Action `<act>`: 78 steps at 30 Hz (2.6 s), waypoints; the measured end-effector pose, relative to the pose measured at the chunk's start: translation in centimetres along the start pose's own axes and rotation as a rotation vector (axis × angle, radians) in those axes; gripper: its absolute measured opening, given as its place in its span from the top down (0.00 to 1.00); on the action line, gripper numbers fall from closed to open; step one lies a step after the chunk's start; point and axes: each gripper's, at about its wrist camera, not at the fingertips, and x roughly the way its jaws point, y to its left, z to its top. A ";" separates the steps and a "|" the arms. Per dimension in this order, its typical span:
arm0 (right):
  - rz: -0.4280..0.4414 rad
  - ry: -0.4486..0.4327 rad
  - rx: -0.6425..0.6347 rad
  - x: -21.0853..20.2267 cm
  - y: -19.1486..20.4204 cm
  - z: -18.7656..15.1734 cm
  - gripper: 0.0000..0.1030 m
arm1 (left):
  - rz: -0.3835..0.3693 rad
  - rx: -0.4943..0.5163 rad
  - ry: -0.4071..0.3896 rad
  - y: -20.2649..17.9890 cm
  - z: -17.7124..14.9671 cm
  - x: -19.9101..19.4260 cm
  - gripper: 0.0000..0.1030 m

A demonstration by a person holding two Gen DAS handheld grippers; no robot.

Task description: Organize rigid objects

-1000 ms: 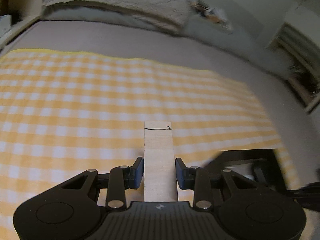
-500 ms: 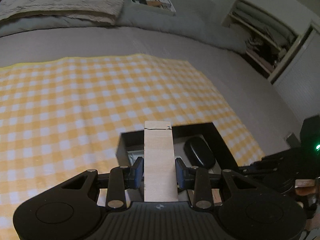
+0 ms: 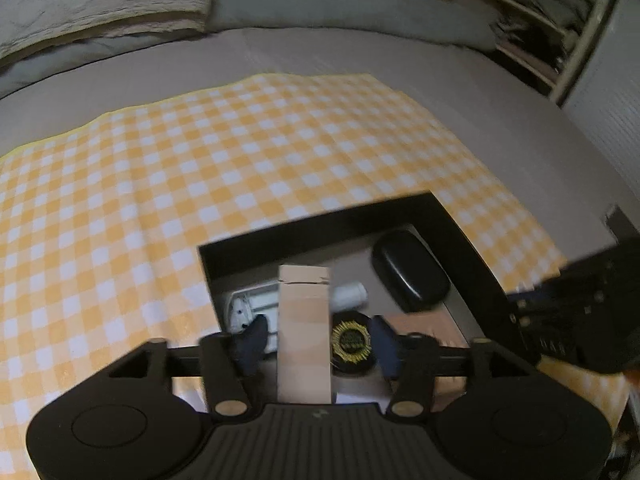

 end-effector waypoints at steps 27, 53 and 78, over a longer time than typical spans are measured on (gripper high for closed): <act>-0.004 -0.009 0.009 0.0 0.0 -0.1 0.95 | 0.032 0.033 -0.026 -1.2 -1.8 -5.2 0.00; 0.121 -0.463 0.105 -17.6 0.4 -7.4 0.45 | 0.032 -0.116 -0.310 -2.5 -8.0 -19.5 0.00; 0.041 -0.740 0.117 -22.5 4.7 -17.7 0.11 | 0.231 -0.037 -0.493 -4.6 -15.5 -25.4 0.00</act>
